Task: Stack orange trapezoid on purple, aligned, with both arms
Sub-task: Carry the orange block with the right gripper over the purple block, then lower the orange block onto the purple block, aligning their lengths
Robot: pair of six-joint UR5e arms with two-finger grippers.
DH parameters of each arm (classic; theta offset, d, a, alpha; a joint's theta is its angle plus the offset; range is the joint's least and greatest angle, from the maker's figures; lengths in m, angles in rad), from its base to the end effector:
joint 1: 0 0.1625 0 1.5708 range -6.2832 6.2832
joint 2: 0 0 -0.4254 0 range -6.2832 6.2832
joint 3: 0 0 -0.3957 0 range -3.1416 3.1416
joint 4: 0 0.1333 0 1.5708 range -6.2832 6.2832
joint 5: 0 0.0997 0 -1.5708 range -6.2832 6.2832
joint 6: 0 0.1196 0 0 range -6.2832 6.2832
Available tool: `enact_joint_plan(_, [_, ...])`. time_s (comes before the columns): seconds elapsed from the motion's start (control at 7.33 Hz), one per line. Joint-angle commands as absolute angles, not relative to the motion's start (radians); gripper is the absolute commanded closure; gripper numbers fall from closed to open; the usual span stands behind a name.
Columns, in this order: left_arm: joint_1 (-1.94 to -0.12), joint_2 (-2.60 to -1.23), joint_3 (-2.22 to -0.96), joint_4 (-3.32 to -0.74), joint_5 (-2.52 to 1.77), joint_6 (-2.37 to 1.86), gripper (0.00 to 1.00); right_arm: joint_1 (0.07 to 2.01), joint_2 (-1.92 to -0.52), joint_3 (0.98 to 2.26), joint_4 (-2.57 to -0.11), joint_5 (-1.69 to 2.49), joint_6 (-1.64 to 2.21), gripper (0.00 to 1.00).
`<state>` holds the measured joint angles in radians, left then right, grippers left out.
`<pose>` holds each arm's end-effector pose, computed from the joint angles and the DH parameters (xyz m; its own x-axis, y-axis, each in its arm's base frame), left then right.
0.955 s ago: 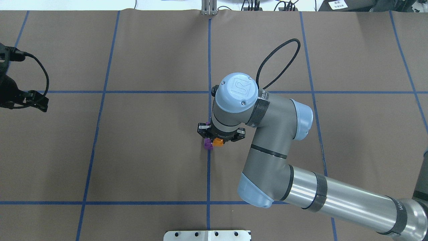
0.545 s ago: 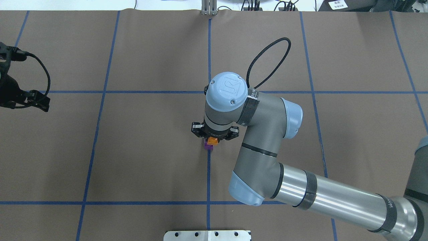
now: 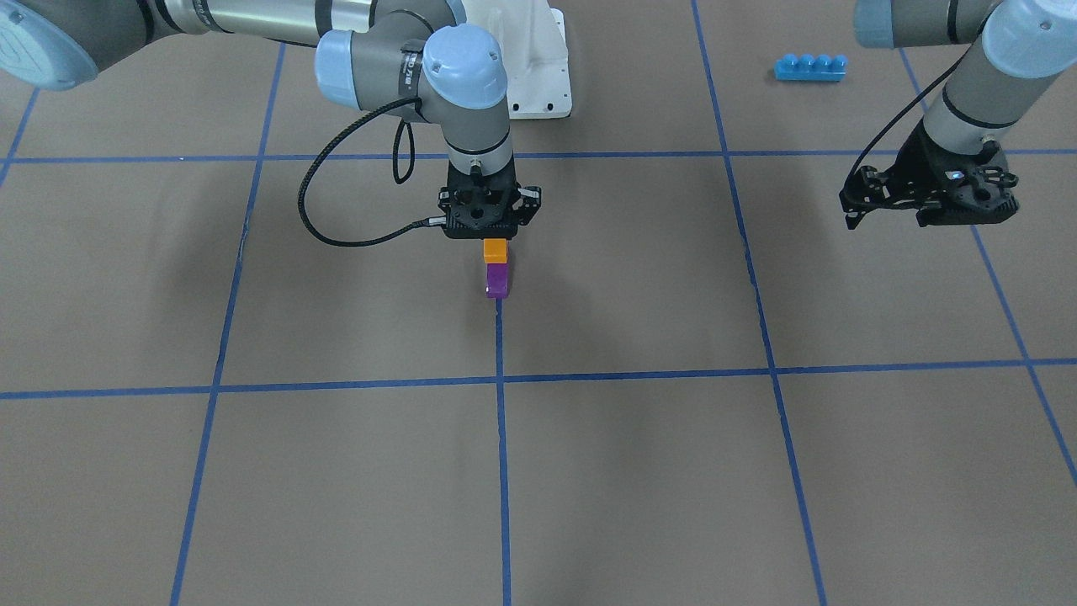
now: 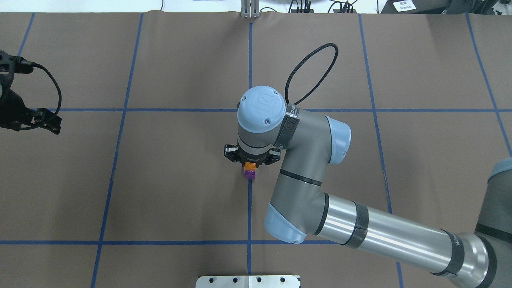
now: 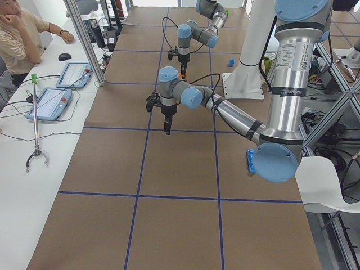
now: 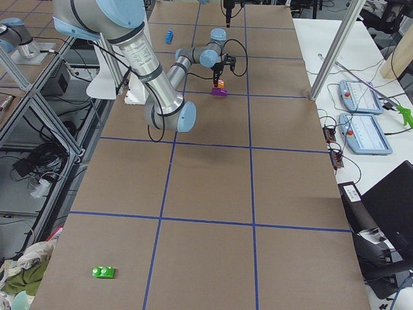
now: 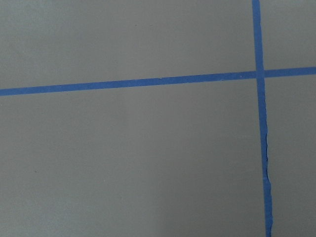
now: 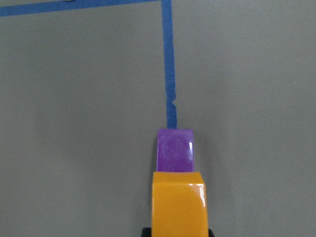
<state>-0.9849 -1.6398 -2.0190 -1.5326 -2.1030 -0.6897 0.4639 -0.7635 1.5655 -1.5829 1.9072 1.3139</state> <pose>0.2211 -0.4645 0.4367 0.7664 0.0474 -0.6407 -0.0040 0.9976 0.0690 -0.6134 -0.4118 0.1809 0.6629 0.0635 0.7460 -0.0457 0.9980 -0.0443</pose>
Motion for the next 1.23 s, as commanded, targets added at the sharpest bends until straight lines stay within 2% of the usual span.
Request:
enact_joint_plan(0.0, [-0.985,-1.641,-2.019,-1.534,-2.106,-0.690,0.00,0.454,-0.764,1.557,-1.583,1.904,1.302,1.00])
enact_joint_plan(1.09, [-0.985,-1.644,-2.022,-1.534,-2.108,-0.692,0.00,0.446,-0.764,1.529,-1.583,1.892,1.279,1.00])
